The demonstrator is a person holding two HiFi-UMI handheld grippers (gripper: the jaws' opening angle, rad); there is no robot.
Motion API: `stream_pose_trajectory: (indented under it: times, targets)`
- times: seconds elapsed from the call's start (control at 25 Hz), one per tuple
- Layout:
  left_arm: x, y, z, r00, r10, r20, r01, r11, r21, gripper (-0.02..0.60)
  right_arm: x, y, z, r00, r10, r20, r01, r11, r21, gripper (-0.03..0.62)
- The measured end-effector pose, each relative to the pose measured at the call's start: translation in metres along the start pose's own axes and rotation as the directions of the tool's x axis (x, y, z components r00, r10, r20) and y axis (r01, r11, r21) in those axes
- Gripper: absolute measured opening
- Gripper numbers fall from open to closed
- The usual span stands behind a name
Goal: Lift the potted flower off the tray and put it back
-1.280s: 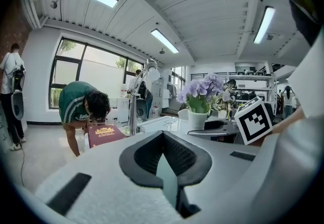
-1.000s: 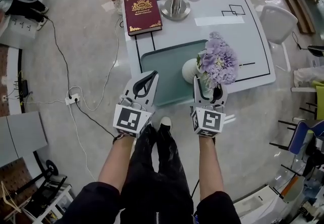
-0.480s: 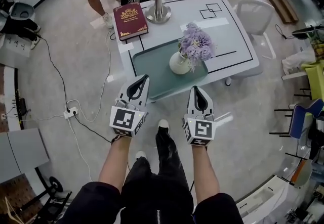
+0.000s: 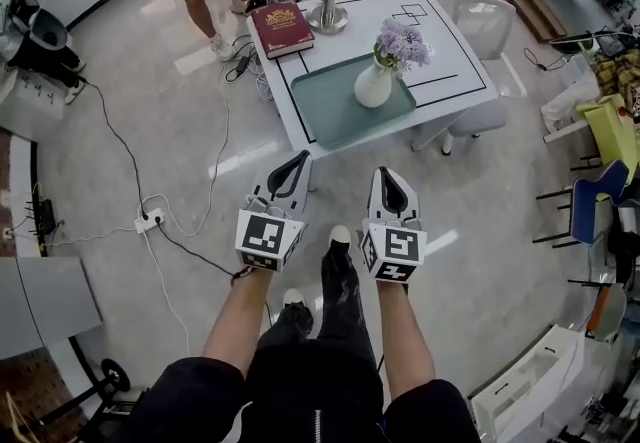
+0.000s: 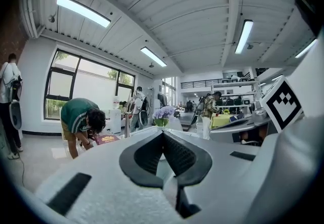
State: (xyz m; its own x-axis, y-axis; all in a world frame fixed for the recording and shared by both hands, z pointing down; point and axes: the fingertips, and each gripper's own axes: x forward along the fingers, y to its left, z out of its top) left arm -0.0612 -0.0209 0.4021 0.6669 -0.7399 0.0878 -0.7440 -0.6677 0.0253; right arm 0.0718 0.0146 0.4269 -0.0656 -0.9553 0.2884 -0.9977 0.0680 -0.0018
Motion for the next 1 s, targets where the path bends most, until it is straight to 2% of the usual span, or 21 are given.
stream_pose_trajectory:
  times: [0.16, 0.4, 0.56, 1.0]
  targets:
    - [-0.046, -0.024, 0.010, 1.000, -0.024, 0.012, 0.024, 1.000, -0.008, 0.005, -0.048, 0.029, 0.003, 1.000, -0.005, 0.008, 0.005, 1.000, -0.005, 0.006]
    - [-0.080, -0.053, 0.006, 1.000, -0.027, 0.015, 0.027, 1.000, -0.008, 0.005, -0.086, 0.048, -0.007, 1.000, 0.023, -0.015, -0.023, 1.000, -0.009, 0.006]
    - [-0.087, -0.060, 0.007, 1.000, -0.021, -0.005, 0.021, 1.000, -0.008, 0.005, -0.098, 0.048, -0.008, 0.999, 0.041, -0.020, -0.041, 0.999, -0.011, 0.006]
    - [-0.078, -0.065, 0.012, 1.000, -0.007, 0.001, 0.007, 1.000, 0.001, 0.005, -0.093, 0.043, -0.006, 0.997, 0.067, -0.026, -0.068, 0.998, -0.019, 0.005]
